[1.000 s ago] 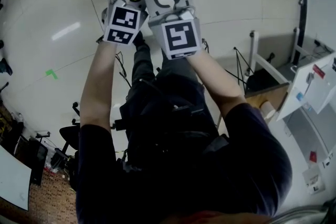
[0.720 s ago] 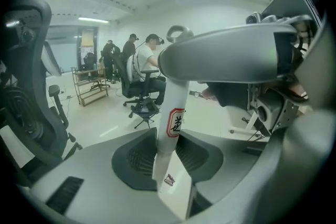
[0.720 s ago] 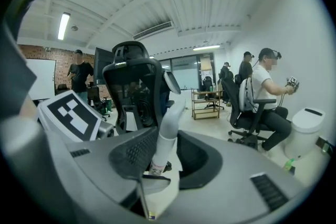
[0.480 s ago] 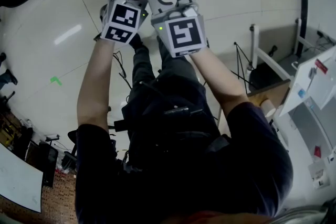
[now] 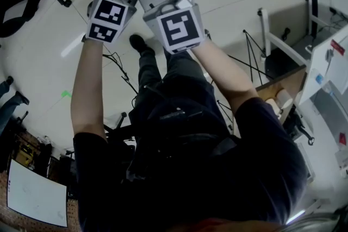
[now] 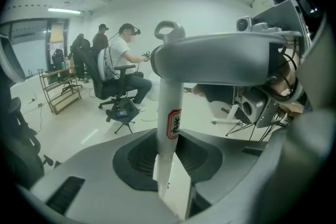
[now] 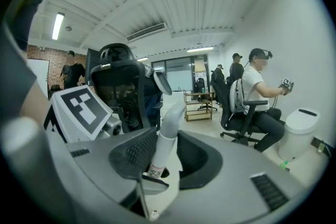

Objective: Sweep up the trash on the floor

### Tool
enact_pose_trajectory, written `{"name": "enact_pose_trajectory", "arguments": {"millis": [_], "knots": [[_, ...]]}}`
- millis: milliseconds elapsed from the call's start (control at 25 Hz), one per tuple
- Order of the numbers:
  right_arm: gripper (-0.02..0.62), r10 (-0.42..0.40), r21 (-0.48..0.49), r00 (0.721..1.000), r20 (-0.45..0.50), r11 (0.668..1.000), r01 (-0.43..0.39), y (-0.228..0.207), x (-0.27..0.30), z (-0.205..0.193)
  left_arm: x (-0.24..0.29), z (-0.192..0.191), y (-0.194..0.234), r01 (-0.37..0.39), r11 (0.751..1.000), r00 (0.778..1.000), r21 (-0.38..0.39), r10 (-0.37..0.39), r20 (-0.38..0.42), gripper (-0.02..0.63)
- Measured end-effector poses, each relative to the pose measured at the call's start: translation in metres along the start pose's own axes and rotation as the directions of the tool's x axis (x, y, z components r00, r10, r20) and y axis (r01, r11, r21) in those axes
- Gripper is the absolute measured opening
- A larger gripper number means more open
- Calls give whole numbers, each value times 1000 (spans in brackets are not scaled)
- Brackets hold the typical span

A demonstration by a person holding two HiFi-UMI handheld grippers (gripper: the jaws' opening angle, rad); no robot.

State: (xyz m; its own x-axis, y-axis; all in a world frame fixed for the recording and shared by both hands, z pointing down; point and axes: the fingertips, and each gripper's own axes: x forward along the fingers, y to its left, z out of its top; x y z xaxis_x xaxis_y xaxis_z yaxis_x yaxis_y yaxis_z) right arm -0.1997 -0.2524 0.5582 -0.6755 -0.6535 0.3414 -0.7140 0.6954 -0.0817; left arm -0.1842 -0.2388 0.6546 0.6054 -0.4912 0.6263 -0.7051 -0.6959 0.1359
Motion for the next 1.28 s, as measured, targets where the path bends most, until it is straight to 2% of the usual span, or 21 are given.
{"name": "enact_pose_trajectory", "arguments": {"millis": [560, 760, 960, 1120, 1280], "knots": [[146, -1, -50, 999, 34, 999, 3, -25, -15, 13, 16, 29, -13, 30, 997, 1000, 75, -29, -11, 89], [143, 18, -25, 999, 45, 1000, -17, -24, -29, 17, 13, 33, -26, 34, 993, 999, 110, -30, -41, 89], [130, 69, 19, 997, 35, 997, -69, -4, -33, 18, -2, 25, -30, 39, 992, 997, 121, -30, -74, 89], [129, 92, 10, 995, 44, 996, -93, 11, -38, 22, -14, 20, -33, 29, 993, 995, 116, -18, -94, 89], [120, 158, 32, 987, 38, 987, -159, 45, -47, 26, -41, 6, -40, 41, 992, 988, 123, -21, -153, 87]]}}
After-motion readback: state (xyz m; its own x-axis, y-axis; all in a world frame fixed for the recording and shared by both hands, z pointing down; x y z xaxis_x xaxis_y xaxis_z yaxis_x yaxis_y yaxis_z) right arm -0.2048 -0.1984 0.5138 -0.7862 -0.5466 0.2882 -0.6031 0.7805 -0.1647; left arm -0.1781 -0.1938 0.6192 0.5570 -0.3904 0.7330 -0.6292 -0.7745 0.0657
